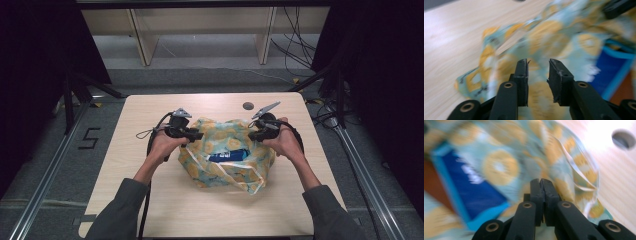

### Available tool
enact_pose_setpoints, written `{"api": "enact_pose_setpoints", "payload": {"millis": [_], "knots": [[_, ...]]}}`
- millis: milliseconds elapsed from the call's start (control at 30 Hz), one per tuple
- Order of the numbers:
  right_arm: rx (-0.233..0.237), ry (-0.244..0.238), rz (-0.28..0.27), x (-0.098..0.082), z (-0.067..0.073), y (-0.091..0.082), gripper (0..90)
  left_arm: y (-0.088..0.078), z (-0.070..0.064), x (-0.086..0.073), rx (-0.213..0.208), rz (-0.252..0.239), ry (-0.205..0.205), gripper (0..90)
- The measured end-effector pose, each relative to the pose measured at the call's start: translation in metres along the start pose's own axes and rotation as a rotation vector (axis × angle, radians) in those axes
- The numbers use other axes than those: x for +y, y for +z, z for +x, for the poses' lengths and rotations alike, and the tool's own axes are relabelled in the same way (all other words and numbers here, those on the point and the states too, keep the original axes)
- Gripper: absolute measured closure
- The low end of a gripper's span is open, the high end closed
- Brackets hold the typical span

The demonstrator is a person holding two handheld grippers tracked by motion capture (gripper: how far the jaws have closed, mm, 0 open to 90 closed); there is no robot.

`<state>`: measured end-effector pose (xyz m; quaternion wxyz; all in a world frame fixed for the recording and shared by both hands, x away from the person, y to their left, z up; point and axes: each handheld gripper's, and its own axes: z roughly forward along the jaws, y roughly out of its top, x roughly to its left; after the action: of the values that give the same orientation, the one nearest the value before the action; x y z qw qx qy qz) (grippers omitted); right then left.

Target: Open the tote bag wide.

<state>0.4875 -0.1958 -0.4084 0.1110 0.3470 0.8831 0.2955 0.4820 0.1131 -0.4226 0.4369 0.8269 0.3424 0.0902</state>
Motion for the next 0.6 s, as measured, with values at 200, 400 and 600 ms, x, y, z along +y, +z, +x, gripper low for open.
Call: {"api": "enact_pose_setpoints", "payload": {"millis": [200,400,600], "knots": [[0.017,-0.037,-0.016,-0.003,0.016,-0.017,88.0,-0.026,-0.039,-0.034,-0.107,0.024,0.083,63.2],[0.009,-0.013,-0.019,-0.011,0.010,-0.012,87.4,-0.034,-0.041,-0.066,-0.073,0.053,0.091,63.2],[0.014,-0.019,-0.046,-0.013,0.011,-0.021,86.3,-0.048,-0.037,-0.065,-0.051,-0.004,0.070,62.2]]}}
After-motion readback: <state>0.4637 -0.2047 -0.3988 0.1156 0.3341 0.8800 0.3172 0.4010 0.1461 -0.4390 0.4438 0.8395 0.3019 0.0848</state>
